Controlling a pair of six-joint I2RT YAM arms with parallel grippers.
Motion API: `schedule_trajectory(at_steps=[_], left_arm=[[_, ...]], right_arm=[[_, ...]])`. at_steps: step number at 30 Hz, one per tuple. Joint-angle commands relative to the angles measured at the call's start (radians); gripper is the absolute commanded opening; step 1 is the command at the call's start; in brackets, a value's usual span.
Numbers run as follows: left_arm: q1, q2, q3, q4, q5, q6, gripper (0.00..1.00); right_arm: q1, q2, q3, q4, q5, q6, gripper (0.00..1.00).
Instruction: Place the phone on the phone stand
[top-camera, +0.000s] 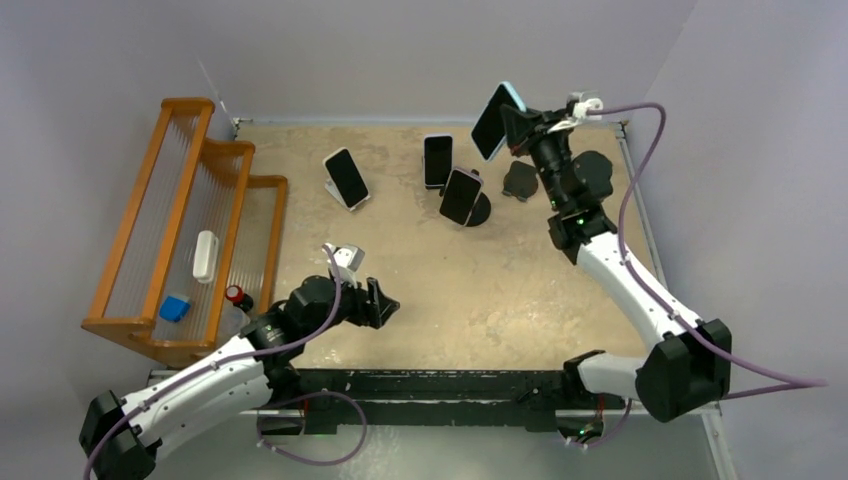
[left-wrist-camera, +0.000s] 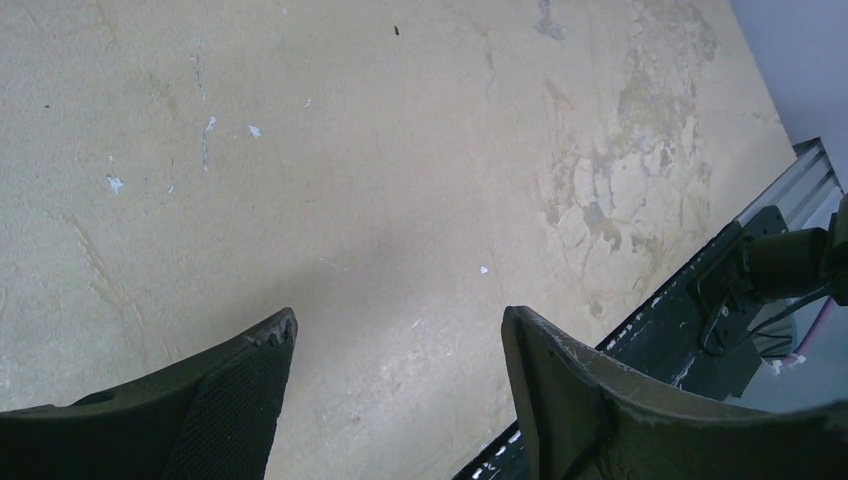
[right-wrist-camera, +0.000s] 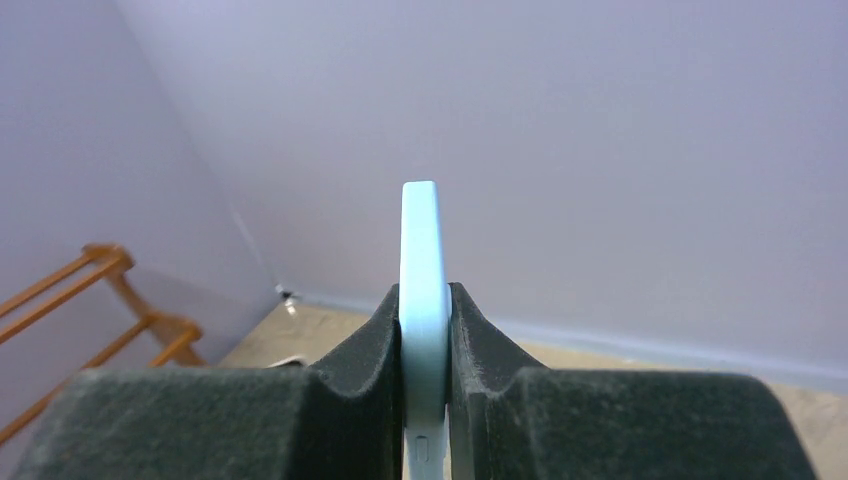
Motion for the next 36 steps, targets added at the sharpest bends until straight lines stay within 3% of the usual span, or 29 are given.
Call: schedule_trajectory(at_steps=[1,6,10,14,19,22,26,36], left_arm=[[0.001,0.026,0.042,0.067,0.009,0.029,0.73],[0.002,0.084,0.053,0.091,0.04,0.033,0.73],[0.001,0.127,0.073,0.111,0.086,0.038,0.73],[0.002,0.178,0.097,0.121,0.109,0.053,0.73],[0.002,0.228,0.109,0.151,0.115,0.062,0.73],[0.002,0.233,0.102,0.165,0.104,0.062,0.73],[0.002,0.238,0.099,0.163,0.093,0.059,0.73],[0.002,0.291,0.105,0.192,0.083,0.075,0.73]], right_arm=[[-0.149,0.058,0.069,0.09,-0.142,-0.075,0.0],[-0.395,0.275,0.145,0.148,-0.733,-0.013,0.0],[-0.499,0.415,0.158,0.214,-0.952,0.005,0.0],[-0.507,0.457,0.141,0.122,-0.961,-0.197,0.0],[-0.508,0.52,0.141,0.142,-0.95,-0.243,0.0],[-0.508,0.568,0.123,0.292,-0.924,-0.174,0.0],[-0.509,0.633,0.052,0.646,-0.885,-0.013,0.0],[-0.524,0.751,0.119,0.698,-0.902,0.017,0.0]])
